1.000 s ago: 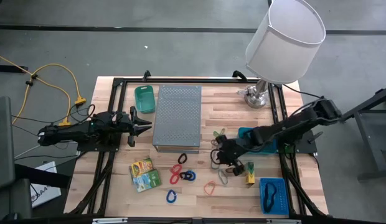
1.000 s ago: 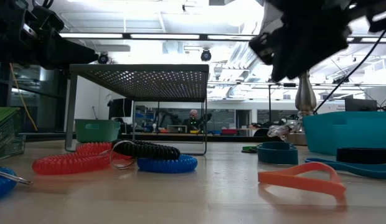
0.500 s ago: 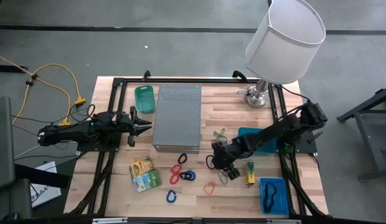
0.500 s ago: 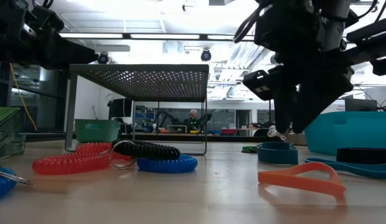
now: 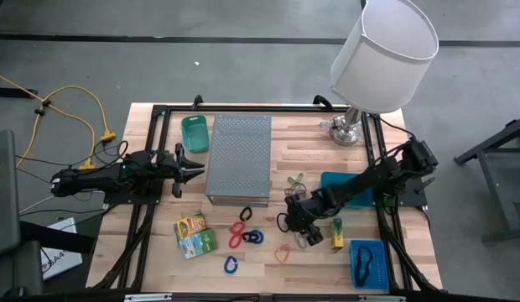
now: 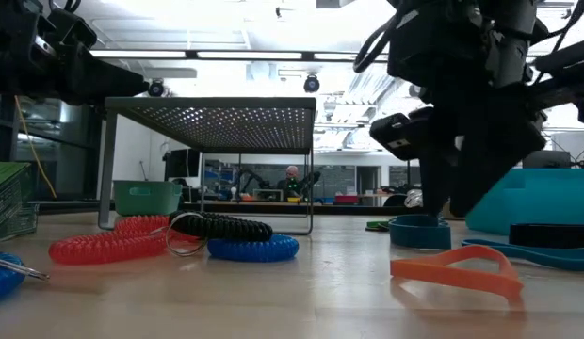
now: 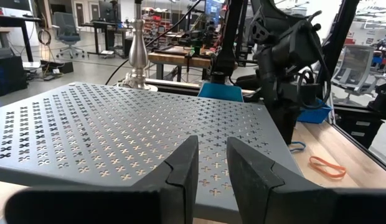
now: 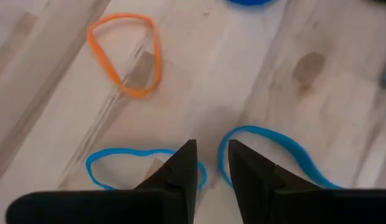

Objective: Pick & Place Office Desk Supplies
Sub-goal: Put the top blue rubberband into the blue basket

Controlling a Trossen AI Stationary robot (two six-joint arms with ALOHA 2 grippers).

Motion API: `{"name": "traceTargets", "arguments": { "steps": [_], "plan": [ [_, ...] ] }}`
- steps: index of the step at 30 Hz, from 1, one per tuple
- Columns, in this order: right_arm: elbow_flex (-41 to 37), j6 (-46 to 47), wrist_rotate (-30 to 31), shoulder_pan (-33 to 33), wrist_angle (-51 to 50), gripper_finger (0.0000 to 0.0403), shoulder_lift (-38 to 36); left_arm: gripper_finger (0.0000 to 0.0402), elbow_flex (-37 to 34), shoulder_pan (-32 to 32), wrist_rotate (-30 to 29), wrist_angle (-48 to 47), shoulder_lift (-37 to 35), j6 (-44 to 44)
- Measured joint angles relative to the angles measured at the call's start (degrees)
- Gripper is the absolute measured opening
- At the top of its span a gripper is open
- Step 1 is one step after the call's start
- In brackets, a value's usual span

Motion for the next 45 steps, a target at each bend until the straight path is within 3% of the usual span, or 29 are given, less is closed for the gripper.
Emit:
{"name": "traceTargets", "arguments": {
  "steps": [45],
  "plan": [
    [0.02, 3.38, 3.54, -0.02, -2.2, 0.008, 1.1, 0.0079, 0.0, -0.01, 0.01, 0.0, -0.01, 0.0]
  ]
}}
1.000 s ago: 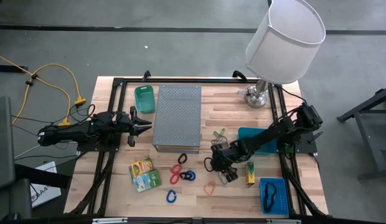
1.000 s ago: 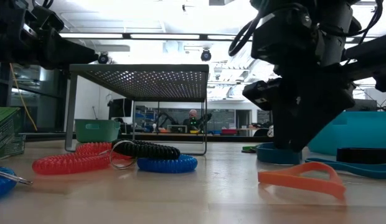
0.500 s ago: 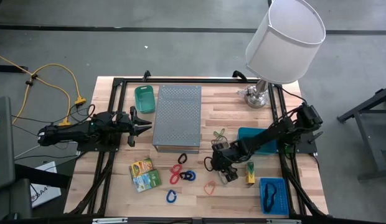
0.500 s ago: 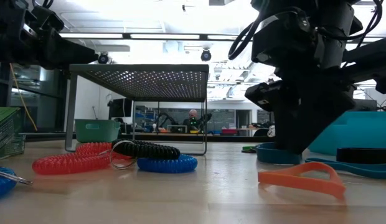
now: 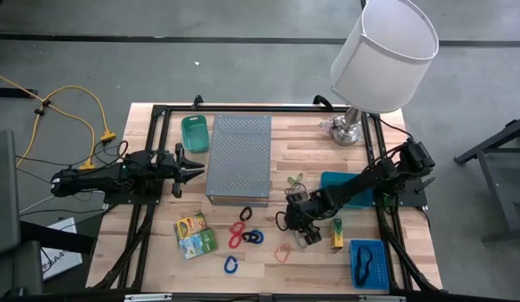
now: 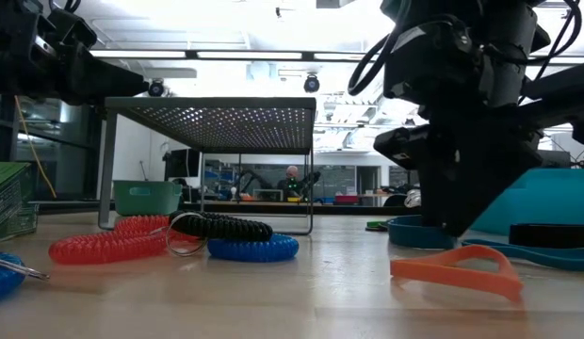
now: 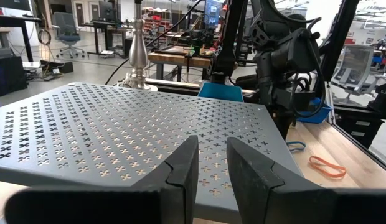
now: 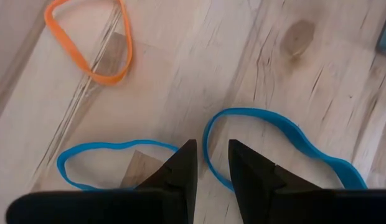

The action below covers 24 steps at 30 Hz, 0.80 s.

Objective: Pick & Place Office Desk Supplies
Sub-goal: Put the top blue rubberband into the blue basket

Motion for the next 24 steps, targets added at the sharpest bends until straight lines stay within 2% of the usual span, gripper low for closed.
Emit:
{"name": "traceTargets", "arguments": {
  "steps": [8, 24],
  "plan": [
    [0.0, -0.57, 2.51, -0.04, -2.84, 0.008, 0.0, 0.0079, 0.0, 0.02, -0.01, 0.0, 0.01, 0.0],
    [0.0, -0.85, 2.4, -0.04, -2.82, 0.008, 0.0, 0.0079, 0.0, 0.0, 0.0, 0.0, 0.0, 0.0]
  ]
}}
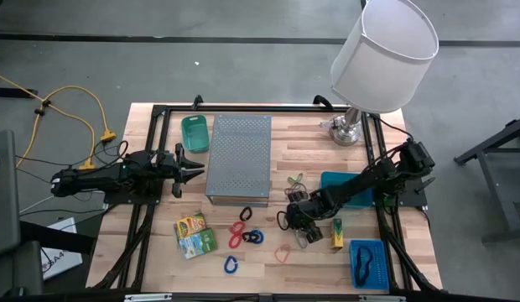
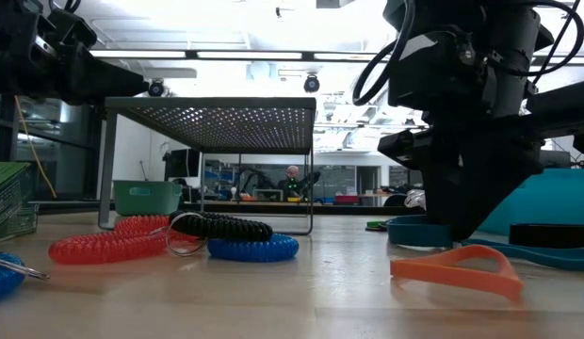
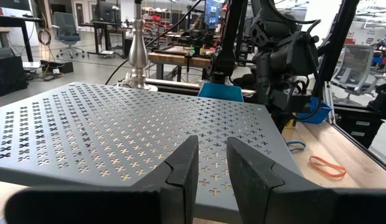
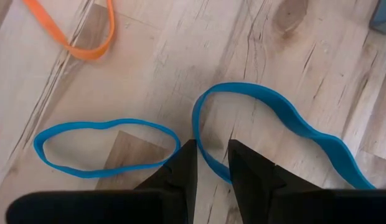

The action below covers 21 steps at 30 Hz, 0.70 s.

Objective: Pick & Place Office Desk Supplies
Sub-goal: Put the top blue rubberband into the blue basket

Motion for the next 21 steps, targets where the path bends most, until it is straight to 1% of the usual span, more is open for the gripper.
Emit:
{"name": "traceTargets", "arguments": {
  "steps": [6, 16, 21],
  "plan": [
    [0.0, -0.87, -0.02, -0.01, 0.02, 0.0075, 0.0, 0.0079, 0.0, 0.02, -0.01, 0.0, 0.0, -0.02],
    [0.0, -1.27, -0.07, 0.0, 0.02, 0.0007, 0.0, 0.0079, 0.0, 0.0, -0.01, 0.0, 0.0, -0.01],
    [0.0, -1.27, -0.07, -0.02, 0.02, 0.0003, 0.0, 0.0079, 0.0, 0.02, 0.0, 0.0, 0.02, 0.0]
  ]
}}
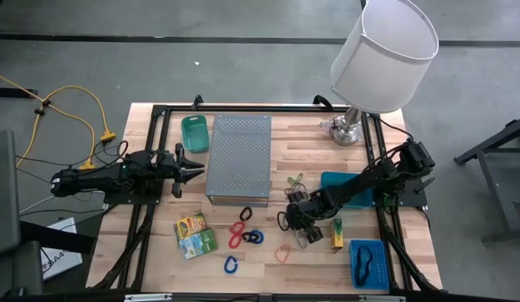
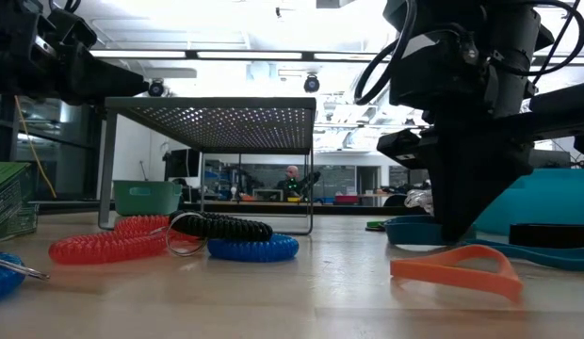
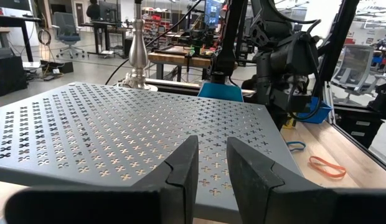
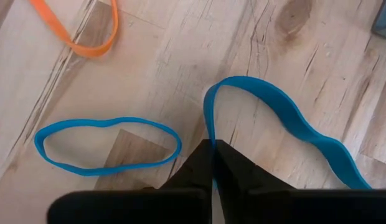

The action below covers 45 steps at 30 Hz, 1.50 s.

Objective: Pick & Place Office Desk Supplies
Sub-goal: Put the top blue rubberband into the blue basket

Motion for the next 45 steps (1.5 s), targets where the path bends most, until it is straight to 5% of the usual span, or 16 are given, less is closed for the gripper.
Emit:
{"name": "traceTargets", "arguments": {
  "steps": [14, 32, 45],
  "plan": [
    [2.02, 0.25, 0.74, 0.0, -3.16, 0.0002, -3.04, 0.0079, 0.0, 0.0, -0.02, 0.0, -0.01, -0.02],
    [9.44, 0.76, 10.89, 3.63, -13.51, 0.0002, -14.08, 0.0079, 0.0, -0.02, 0.0, 0.02, -0.01, 0.0],
    [9.42, 15.22, 17.09, 11.6, -21.11, 0.0002, -22.97, 0.0079, 0.0, 0.0, -0.02, 0.02, 0.0, 0.0]
  ]
}}
